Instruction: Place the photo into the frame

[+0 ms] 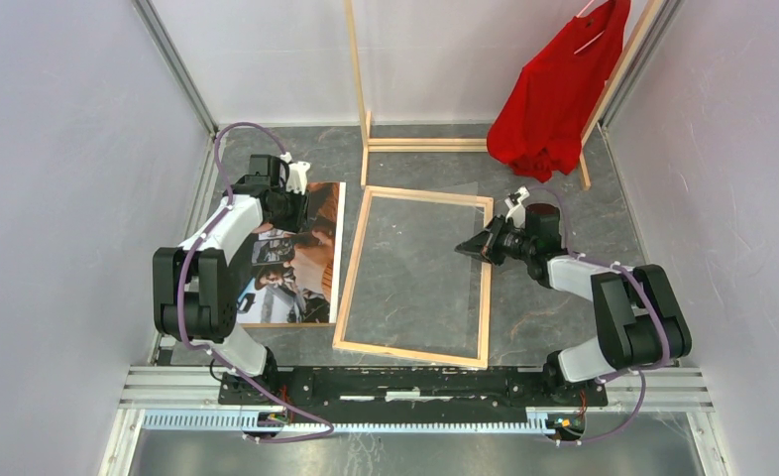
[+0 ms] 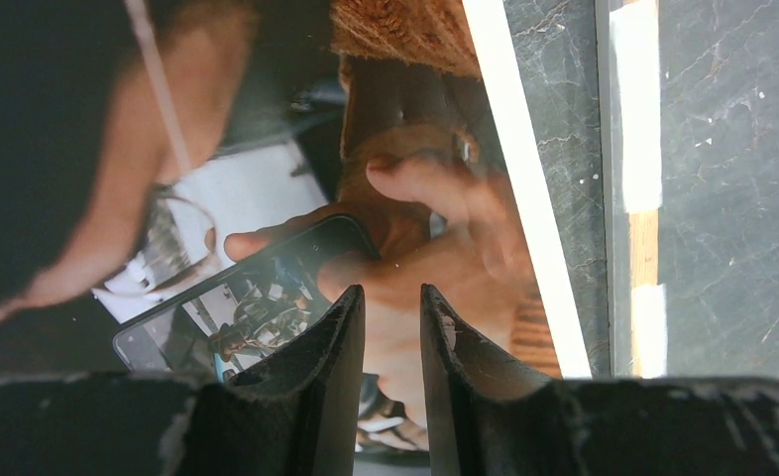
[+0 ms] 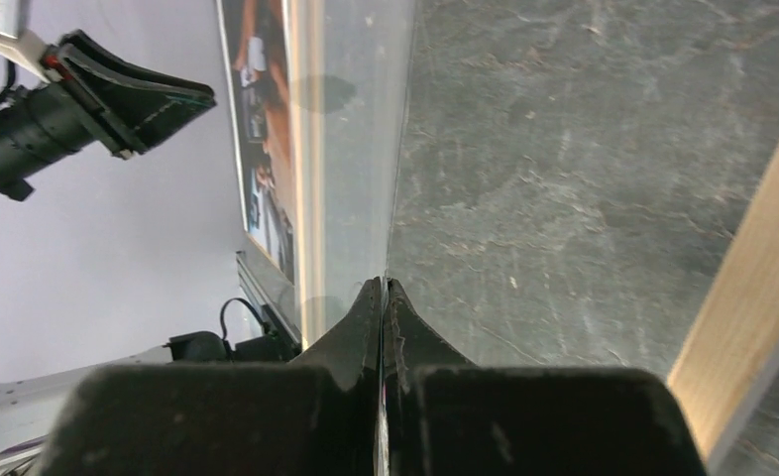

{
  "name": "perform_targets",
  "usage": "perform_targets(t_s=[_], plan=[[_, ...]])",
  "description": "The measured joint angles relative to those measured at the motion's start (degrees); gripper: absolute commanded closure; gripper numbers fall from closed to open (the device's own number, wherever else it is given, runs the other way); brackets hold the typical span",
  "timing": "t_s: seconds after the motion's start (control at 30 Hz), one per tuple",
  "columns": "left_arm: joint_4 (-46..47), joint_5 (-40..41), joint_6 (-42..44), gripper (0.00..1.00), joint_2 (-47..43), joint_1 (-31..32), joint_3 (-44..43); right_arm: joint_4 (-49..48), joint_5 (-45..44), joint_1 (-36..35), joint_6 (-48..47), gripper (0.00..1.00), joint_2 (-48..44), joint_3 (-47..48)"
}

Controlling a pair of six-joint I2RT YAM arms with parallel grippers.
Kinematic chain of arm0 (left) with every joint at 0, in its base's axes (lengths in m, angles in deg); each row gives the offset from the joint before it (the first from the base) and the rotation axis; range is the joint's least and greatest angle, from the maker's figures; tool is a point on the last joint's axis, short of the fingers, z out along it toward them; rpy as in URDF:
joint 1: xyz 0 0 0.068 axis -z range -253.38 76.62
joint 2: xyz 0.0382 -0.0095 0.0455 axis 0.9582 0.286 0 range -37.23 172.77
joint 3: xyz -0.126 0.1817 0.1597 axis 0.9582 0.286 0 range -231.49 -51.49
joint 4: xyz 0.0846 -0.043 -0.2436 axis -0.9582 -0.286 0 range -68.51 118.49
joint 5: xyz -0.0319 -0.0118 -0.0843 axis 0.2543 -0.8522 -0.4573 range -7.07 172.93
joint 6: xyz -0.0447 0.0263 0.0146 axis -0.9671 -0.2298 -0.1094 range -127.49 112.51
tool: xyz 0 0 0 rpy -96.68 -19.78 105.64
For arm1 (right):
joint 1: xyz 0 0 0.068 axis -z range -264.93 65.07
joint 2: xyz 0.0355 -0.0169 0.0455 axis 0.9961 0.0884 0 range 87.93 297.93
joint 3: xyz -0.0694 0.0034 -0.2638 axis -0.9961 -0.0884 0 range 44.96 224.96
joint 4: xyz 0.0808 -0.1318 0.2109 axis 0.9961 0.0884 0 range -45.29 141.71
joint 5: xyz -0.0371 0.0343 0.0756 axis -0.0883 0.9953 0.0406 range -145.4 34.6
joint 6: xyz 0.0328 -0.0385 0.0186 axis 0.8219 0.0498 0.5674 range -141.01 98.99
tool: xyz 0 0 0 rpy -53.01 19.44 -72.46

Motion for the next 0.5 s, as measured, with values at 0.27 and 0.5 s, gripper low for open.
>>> perform_targets(t_s=[0.27, 0.5], plan=[[0.02, -0.02, 0.00, 0.66, -0.22, 0.15, 0.44, 4.52, 0.28, 1.62, -3.87, 1.00, 1.99, 0.00], [0.04, -0.02, 0.00, 0.66, -0.33, 0.61, 0.52, 6.19, 1.07, 3.37, -5.29, 1.00, 2.05, -0.02]])
